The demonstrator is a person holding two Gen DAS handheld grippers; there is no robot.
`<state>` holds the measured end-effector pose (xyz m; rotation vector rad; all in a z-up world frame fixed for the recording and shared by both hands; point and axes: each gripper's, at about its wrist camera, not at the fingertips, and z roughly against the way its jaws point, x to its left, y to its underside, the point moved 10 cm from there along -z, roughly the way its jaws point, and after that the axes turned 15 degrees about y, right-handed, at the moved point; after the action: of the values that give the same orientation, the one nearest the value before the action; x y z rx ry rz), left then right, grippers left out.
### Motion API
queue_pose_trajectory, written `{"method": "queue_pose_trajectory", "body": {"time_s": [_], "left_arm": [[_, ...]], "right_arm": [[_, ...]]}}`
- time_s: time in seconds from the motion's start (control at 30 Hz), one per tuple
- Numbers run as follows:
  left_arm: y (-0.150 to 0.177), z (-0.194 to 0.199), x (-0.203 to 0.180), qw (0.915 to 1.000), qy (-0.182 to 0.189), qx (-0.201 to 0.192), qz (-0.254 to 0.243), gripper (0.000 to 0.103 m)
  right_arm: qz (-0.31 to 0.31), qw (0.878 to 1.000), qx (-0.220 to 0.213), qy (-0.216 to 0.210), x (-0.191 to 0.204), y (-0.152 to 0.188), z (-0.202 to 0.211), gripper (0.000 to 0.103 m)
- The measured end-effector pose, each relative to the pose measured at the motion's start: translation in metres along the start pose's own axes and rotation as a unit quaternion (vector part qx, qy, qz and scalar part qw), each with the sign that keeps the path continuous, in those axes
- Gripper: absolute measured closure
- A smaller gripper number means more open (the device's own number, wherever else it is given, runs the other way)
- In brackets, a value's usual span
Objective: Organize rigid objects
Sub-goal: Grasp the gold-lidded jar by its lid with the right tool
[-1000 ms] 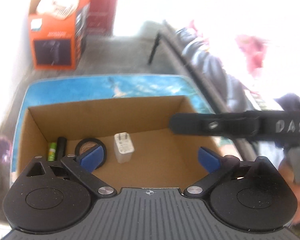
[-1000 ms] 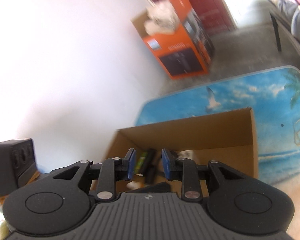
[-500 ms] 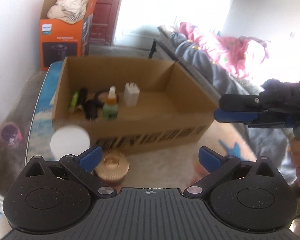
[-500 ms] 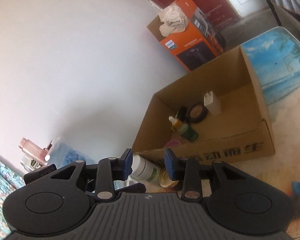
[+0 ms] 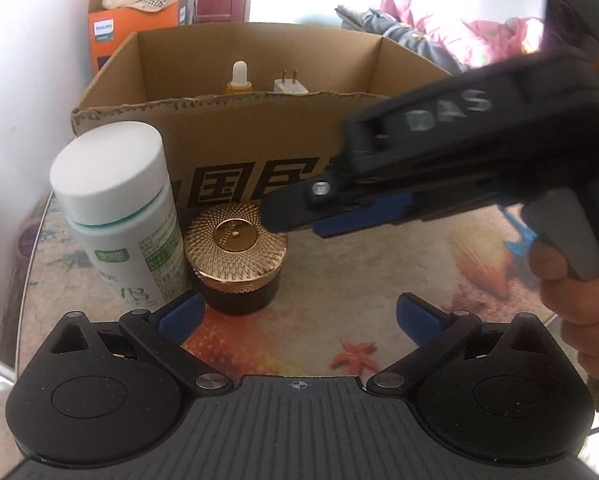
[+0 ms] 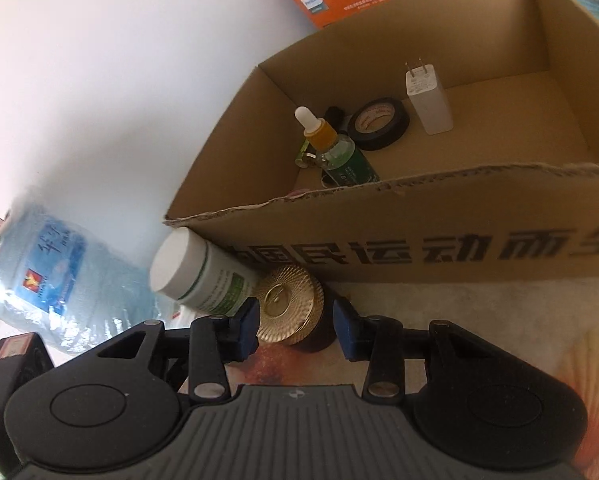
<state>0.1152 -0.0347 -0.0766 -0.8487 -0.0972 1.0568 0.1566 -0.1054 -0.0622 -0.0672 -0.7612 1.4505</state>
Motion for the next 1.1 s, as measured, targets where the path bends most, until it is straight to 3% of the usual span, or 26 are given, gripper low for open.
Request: {"method": "queue_pose_trajectory", "body": {"time_s": [0.23,0.5,0.77,1.1], "left_arm": [[-0.002,-0.014,0.008,0.9998,-0.014,-0.005,-0.016,0.0],[-0.007,-0.017,0.013,0.9998,-0.005,-0.012,-0.016,0.0],[-0.008,-0.033,-0.016,0.9984,0.034,-0.002,-0.045,0.0],[-0.008,-0.057,-0.071,0.9902,0.107,0.016,-0.089,0.0]], "right_arm": [[0.034,0.999,0.023,-0.003,0.013,-0.005,-0.024,0.059],[0.033,0.999,0.035,-0.007,0.006,-0.002,-0.021,0.059],[0.002,1.0,0.025,0.013,-0.029,0.008,0.003,0.059],[-0.028,0.997,-0.009,0.071,-0.083,0.02,0.043,0.058]]}}
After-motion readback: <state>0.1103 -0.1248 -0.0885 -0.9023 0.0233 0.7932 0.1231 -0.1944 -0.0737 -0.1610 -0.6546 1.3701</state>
